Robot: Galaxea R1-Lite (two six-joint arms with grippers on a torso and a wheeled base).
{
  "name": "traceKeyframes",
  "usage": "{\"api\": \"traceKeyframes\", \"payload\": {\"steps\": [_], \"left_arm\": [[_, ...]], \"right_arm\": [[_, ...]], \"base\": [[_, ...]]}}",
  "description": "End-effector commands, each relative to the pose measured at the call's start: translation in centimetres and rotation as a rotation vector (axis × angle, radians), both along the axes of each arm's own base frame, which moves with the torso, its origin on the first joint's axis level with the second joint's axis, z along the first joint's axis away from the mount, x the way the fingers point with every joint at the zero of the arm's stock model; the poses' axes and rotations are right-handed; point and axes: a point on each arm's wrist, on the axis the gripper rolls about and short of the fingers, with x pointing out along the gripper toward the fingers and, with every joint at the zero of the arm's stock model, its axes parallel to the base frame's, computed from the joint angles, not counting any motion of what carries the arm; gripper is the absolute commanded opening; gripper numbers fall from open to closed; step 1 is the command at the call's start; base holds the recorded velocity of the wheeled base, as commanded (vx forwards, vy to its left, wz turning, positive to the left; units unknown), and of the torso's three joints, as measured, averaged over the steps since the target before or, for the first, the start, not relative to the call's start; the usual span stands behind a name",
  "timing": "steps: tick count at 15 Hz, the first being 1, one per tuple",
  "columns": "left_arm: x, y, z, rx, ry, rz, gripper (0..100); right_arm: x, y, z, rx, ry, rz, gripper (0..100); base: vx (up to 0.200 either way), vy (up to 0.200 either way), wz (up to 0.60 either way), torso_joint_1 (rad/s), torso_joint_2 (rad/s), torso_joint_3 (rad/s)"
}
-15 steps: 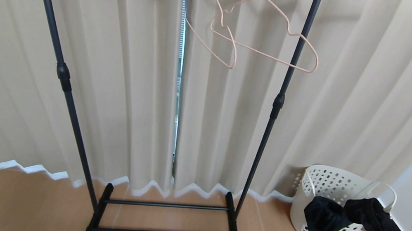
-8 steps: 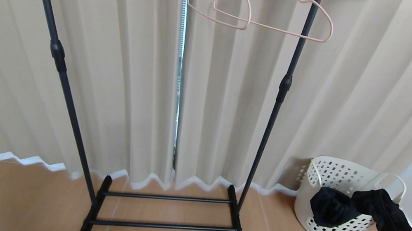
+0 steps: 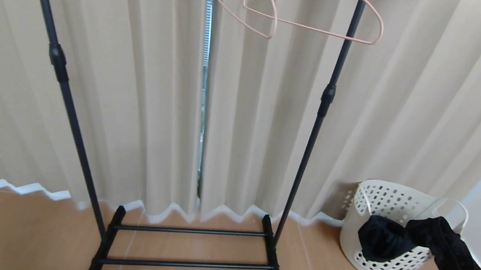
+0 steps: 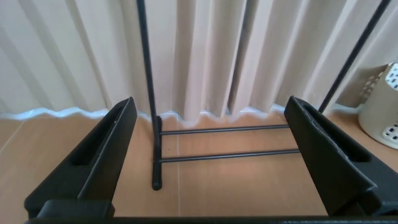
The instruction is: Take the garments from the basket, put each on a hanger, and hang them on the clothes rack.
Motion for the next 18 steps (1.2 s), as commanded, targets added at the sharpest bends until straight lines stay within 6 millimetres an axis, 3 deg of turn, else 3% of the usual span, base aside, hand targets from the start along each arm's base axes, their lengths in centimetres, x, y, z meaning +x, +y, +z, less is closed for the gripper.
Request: {"api": "traceKeyframes", "payload": {"steps": [1, 5, 18], "left_arm": [[0.01, 0.00, 0.00, 0.000, 0.002, 0.000, 100], [0.01, 0.00, 0.00, 0.001, 0.002, 0.000, 100], [0.01, 0.00, 0.00, 0.001, 0.002, 0.000, 100]], "right_arm": [[0.01, 0.00, 0.01, 0.000, 0.000, 0.001, 100], [0.01, 0.00, -0.01, 0.000, 0.002, 0.001, 100], [0.01, 0.00, -0.01, 0.000, 0.002, 0.001, 100]], "base": [[0.000, 0.000, -0.60, 0.002, 0.01, 0.002], [0.000, 0.000, -0.30, 0.004, 0.00, 0.000], [0.000, -0.200, 0.00, 0.003, 0.00, 0.002]]}}
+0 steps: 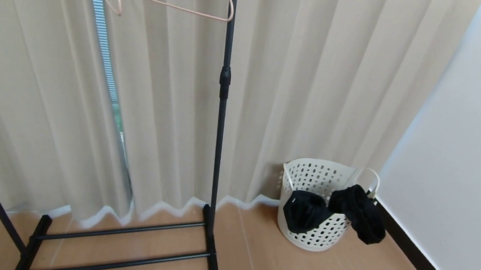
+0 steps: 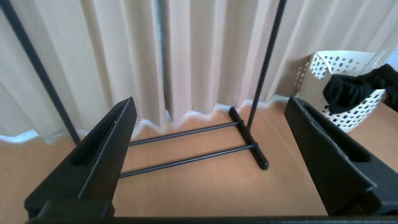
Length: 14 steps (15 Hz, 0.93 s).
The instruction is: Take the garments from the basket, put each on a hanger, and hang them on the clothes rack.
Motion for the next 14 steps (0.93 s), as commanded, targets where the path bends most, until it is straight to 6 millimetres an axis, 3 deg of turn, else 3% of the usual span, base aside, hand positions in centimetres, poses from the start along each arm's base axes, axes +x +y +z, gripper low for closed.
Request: {"api": "traceKeyframes", "payload": {"steps": [1, 8, 14], "left_arm": [[0.01, 0.00, 0.00, 0.000, 0.001, 0.000, 100], [0.01, 0.00, 0.00, -0.002, 0.001, 0.000, 100], [0.01, 0.00, 0.00, -0.002, 0.001, 0.000, 100]], "right_arm": [[0.01, 0.00, 0.01, 0.000, 0.000, 0.001, 100], [0.01, 0.00, -0.01, 0.000, 0.002, 0.001, 100], [0.01, 0.00, 0.01, 0.000, 0.000, 0.001, 100]], "base": [[0.200, 0.000, 0.00, 0.002, 0.00, 0.002], [0.200, 0.000, 0.00, 0.003, 0.00, 0.004], [0.033, -0.200, 0.00, 0.006, 0.00, 0.002]]}}
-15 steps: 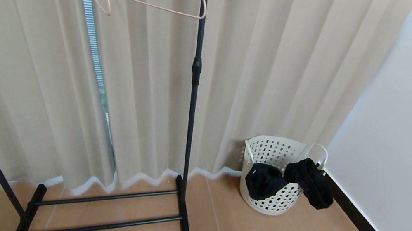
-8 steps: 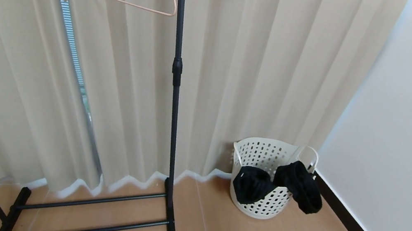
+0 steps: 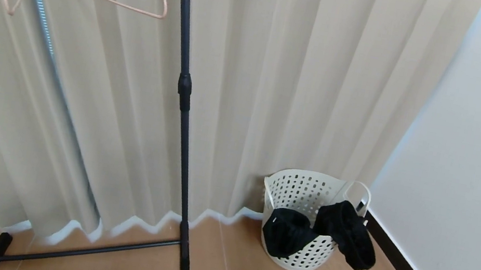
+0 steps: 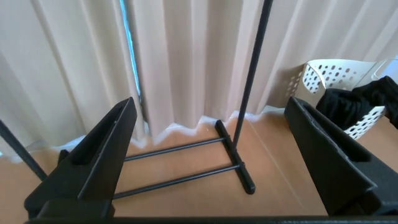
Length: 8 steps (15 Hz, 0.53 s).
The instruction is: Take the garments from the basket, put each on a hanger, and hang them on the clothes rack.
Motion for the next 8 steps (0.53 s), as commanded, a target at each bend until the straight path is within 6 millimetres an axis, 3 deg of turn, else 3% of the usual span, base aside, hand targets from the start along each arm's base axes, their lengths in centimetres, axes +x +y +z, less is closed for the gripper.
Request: {"api": "traceKeyframes", "payload": {"steps": [1, 4, 5, 8], "left_arm": [[0.01, 0.00, 0.01, 0.000, 0.000, 0.000, 100], [0.01, 0.00, 0.01, 0.000, 0.000, 0.000, 100], [0.01, 0.00, 0.01, 0.000, 0.000, 0.000, 100], [0.01, 0.00, 0.01, 0.000, 0.000, 0.000, 100]], "right_arm": [[0.01, 0.00, 0.01, 0.000, 0.000, 0.000, 100], [0.01, 0.00, 0.01, 0.000, 0.000, 0.000, 100], [0.01, 0.00, -0.01, 0.000, 0.002, 0.000, 100], [0.01, 0.00, 0.01, 0.000, 0.000, 0.000, 100]], "base": [[0.000, -0.200, 0.00, 0.002, 0.01, 0.007], [0.000, -0.200, 0.00, 0.001, 0.00, 0.002], [0.200, 0.000, 0.00, 0.002, 0.00, 0.007], [0.200, 0.000, -0.60, -0.006, 0.00, 0.009]]}}
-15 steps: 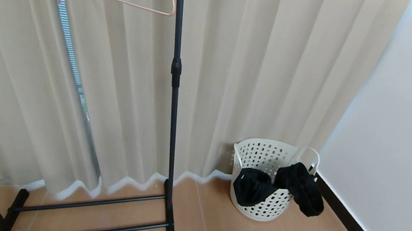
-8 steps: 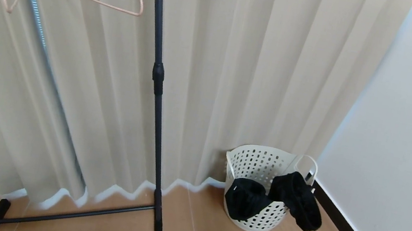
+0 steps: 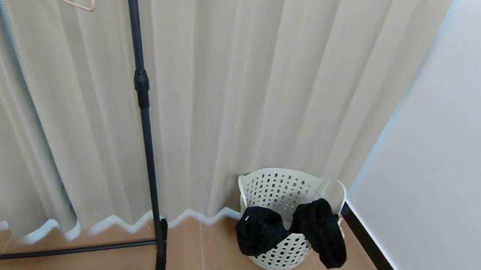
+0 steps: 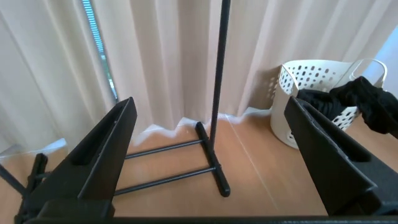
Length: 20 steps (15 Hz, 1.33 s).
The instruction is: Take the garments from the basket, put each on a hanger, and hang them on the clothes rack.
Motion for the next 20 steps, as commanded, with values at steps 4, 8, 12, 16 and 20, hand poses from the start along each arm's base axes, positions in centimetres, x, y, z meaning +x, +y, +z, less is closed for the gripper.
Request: {"api": "traceKeyframes", "payload": {"steps": [4, 8, 12, 16, 20], "left_arm": [[0.01, 0.00, 0.00, -0.001, 0.002, 0.000, 100], [0.01, 0.00, 0.00, 0.001, 0.002, 0.000, 100], [0.01, 0.00, 0.00, -0.001, 0.002, 0.000, 100], [0.01, 0.00, 0.00, -0.004, 0.001, 0.002, 100], [0.01, 0.00, 0.00, -0.002, 0.002, 0.002, 100]], "right_arm": [[0.01, 0.00, 0.01, -0.001, 0.000, 0.001, 100], [0.01, 0.00, 0.00, -0.001, 0.001, 0.001, 100], [0.01, 0.00, 0.01, -0.001, 0.000, 0.001, 100], [0.01, 0.00, 0.01, -0.001, 0.000, 0.001, 100], [0.01, 0.00, 0.01, -0.001, 0.000, 0.001, 100]], "base": [[0.200, 0.000, 0.00, 0.001, 0.00, 0.004], [0.200, -0.150, 0.00, 0.001, 0.00, 0.004], [0.150, -0.150, 0.00, 0.001, 0.00, 0.003], [0.000, 0.000, 0.00, 0.000, 0.00, 0.000], [0.000, 0.000, 0.00, 0.000, 0.00, 0.000]]}}
